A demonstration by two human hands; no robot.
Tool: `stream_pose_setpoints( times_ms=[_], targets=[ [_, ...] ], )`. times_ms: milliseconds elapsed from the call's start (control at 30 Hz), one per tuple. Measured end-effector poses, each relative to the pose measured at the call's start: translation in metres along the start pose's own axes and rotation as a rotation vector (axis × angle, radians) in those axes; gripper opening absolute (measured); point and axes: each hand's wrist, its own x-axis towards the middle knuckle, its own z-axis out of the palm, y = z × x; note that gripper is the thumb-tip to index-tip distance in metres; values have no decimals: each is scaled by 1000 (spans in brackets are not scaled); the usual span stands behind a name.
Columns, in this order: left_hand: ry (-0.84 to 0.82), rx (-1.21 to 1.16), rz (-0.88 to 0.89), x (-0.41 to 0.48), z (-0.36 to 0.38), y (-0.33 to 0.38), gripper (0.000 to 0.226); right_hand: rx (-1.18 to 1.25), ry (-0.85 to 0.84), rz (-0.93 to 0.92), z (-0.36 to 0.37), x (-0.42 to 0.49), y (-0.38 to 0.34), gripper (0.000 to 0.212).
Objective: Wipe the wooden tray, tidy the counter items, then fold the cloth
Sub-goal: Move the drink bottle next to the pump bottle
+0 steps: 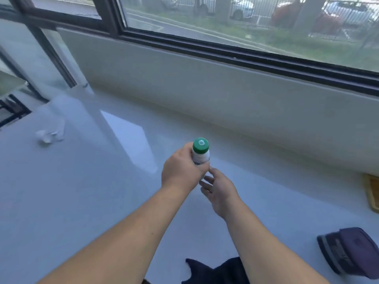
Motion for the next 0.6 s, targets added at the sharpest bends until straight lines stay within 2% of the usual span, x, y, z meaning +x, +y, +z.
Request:
stream_pose_setpoints(
  times_ms=[233, 367, 600],
  targets=[
    [239, 57, -164, -15, -165, -128, 34, -181, -212, 60, 192, -23, 70, 10],
    [352, 65, -287, -44, -254, -210, 35, -293, -332, 107, 297, -46, 131, 15],
    [531, 83, -513, -116, -391, -346, 35, -483, -502, 221, 457, -98, 249, 8]
  ],
)
